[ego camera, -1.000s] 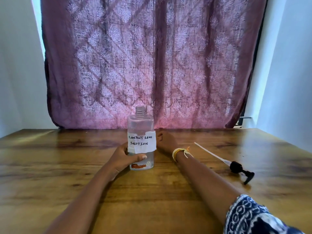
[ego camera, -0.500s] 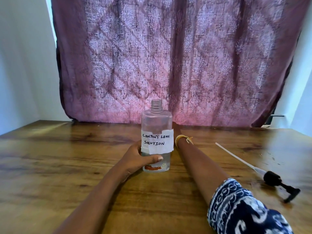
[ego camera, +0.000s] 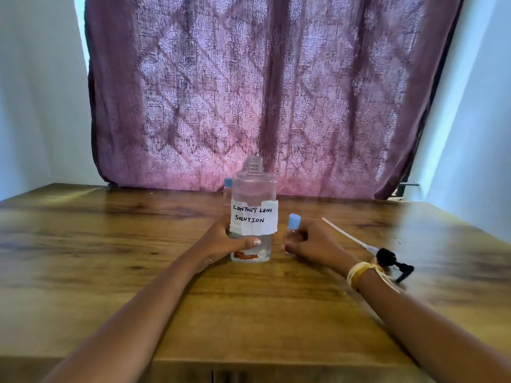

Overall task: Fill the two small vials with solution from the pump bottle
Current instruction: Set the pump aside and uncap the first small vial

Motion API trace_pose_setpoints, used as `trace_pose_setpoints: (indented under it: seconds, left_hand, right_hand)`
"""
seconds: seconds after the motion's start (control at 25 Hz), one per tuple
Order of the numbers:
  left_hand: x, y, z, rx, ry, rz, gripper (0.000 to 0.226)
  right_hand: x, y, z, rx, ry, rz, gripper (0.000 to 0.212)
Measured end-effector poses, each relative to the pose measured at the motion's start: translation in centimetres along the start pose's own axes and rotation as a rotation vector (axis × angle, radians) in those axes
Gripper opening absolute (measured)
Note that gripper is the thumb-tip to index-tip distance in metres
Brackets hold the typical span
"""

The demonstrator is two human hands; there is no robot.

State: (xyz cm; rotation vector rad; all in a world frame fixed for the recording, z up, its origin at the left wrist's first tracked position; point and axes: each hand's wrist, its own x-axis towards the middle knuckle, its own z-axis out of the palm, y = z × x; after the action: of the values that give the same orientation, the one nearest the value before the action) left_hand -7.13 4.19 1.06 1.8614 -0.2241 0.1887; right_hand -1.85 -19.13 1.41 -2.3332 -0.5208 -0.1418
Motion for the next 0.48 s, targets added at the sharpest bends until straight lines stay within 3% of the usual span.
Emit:
trace_pose_setpoints:
  seconds: [0.32,0.4,0.48]
  left_hand:
    - [-1.9,2.1,1.0,0.009,0.004,-0.057,0.043]
    - [-3.0,2.1,1.5,0.050,0.126,-0.172,0.049]
    - [-4.8,1.0,2.4,0.316,0.362,-0.218,0.058]
  right_hand:
    - [-5.6,-0.3,-0.9,0.055,0.042,0.010,0.034]
    - [-5.9,-0.5,-1.0,0.091,0.058,0.011,0.037]
    - [-6.3,-0.8,-0.7,0.143,0.052,-0.007,0.040]
